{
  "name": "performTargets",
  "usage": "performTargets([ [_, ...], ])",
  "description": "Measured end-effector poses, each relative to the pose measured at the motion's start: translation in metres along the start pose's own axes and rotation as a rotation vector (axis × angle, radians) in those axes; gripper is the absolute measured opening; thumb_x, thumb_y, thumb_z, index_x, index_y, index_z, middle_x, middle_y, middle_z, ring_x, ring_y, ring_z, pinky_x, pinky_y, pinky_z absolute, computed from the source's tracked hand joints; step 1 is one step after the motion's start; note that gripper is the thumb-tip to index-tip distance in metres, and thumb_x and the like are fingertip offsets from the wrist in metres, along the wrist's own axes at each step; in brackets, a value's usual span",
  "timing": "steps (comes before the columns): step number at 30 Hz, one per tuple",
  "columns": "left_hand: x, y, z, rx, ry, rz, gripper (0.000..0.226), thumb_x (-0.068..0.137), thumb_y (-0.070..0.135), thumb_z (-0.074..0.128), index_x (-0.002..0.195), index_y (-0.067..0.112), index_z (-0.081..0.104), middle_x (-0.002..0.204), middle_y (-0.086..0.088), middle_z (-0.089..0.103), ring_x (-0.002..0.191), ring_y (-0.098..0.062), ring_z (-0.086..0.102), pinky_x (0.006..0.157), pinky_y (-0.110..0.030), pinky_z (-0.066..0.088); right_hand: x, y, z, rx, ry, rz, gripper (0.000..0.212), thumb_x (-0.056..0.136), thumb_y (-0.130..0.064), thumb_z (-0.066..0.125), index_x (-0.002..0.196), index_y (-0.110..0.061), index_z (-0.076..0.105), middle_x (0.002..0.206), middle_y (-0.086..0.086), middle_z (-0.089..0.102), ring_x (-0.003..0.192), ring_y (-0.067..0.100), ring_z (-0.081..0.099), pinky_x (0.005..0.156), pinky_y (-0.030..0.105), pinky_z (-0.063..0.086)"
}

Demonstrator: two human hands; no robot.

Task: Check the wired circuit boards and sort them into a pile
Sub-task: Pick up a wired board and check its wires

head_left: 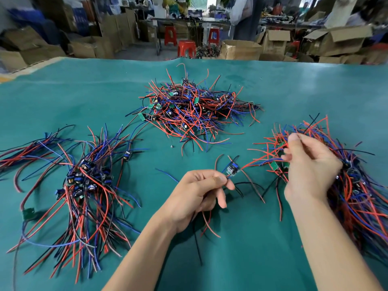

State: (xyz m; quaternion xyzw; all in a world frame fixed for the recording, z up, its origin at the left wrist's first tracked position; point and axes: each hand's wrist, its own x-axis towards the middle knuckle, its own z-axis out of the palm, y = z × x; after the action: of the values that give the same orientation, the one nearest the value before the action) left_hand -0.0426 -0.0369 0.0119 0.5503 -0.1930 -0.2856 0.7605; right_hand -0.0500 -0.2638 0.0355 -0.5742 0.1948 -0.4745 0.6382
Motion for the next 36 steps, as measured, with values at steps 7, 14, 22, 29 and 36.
performTargets([
  [7, 0.003, -0.001, -0.001, -0.175, 0.181, 0.090, 0.021, 0.103, 0.017, 0.046, 0.105, 0.006, 0.064, 0.075, -0.012, 0.067, 0.034, -0.006, 0.020, 0.051, -0.031, 0.012, -0.050, 0.000, 0.025, -0.137, -0.397, 0.140, 0.019, 0.087, -0.035, 0.070, 0.085, -0.016, 0.073, 0.072, -0.001, 0.071, 0.059, 0.012, 0.065, 0.059, 0.036, 0.053],
  [14, 0.002, -0.003, 0.002, 0.004, 0.156, 0.108, 0.024, 0.101, 0.018, 0.052, 0.090, 0.005, 0.069, 0.078, -0.014, 0.070, 0.038, -0.010, 0.032, 0.048, -0.026, 0.024, -0.075, -0.009, 0.030, -0.172, -0.759, 0.047, 0.025, 0.082, -0.043, 0.073, 0.074, -0.019, 0.074, 0.060, 0.002, 0.066, 0.054, 0.012, 0.056, 0.058, 0.032, 0.047],
  [22, -0.001, 0.002, 0.002, 0.080, -0.044, 0.053, 0.021, 0.097, 0.025, 0.055, 0.091, 0.011, 0.071, 0.066, -0.010, 0.065, 0.036, -0.011, 0.033, 0.040, -0.020, 0.023, -0.048, -0.021, 0.023, -0.062, -0.486, 0.135, 0.015, 0.094, -0.018, 0.071, 0.079, -0.016, 0.074, 0.069, -0.007, 0.065, 0.062, 0.005, 0.055, 0.057, 0.020, 0.048],
  [29, -0.007, 0.005, 0.001, 0.079, -0.122, 0.015, 0.021, 0.097, 0.016, 0.052, 0.092, 0.009, 0.071, 0.074, -0.013, 0.070, 0.042, -0.013, 0.049, 0.047, -0.018, 0.041, -0.015, -0.069, 0.006, 0.217, -0.200, 0.190, 0.018, 0.103, -0.017, 0.057, 0.087, -0.011, 0.063, 0.075, 0.006, 0.063, 0.063, 0.015, 0.059, 0.058, 0.023, 0.051],
  [36, -0.002, 0.003, 0.004, -0.036, 0.042, 0.085, 0.019, 0.089, 0.015, 0.054, 0.088, 0.008, 0.071, 0.072, -0.014, 0.066, 0.044, -0.015, 0.054, 0.046, -0.021, 0.043, 0.060, -0.124, -0.044, -0.539, -0.439, 0.058, 0.025, 0.098, -0.032, 0.064, 0.076, -0.018, 0.066, 0.054, 0.005, 0.066, 0.040, 0.004, 0.060, 0.040, 0.013, 0.046],
])
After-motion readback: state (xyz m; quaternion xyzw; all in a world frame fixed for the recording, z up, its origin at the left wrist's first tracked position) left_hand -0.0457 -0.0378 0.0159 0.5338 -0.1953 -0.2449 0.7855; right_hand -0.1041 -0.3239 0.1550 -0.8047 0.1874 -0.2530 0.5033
